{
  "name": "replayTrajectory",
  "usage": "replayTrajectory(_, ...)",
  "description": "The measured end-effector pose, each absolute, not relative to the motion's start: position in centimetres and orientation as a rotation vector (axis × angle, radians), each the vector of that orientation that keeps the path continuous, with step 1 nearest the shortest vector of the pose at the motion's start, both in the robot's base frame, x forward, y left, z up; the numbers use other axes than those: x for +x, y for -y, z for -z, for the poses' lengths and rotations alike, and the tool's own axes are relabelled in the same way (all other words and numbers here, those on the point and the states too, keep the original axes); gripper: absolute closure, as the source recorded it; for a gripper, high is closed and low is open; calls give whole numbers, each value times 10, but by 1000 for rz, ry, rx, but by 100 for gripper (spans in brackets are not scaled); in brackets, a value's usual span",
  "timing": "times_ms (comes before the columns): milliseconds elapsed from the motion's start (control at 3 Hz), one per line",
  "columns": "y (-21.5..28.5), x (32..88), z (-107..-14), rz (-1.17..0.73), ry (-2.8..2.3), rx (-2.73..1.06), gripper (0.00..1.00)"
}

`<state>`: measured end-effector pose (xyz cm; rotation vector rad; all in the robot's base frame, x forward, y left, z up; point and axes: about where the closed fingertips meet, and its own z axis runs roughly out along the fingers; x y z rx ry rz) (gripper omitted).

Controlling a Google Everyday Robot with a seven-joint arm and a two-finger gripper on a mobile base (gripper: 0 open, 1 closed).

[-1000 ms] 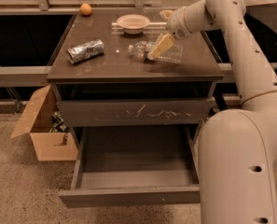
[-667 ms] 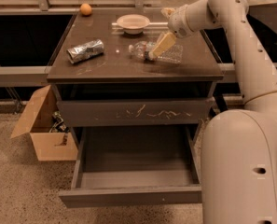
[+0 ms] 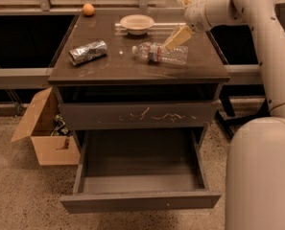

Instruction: Pick water bottle from middle drawer and place on counter

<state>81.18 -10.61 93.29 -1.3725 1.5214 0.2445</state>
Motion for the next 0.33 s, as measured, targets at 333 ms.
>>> replayTrajectory(333, 122, 799, -960, -209, -1460, -1337, 0)
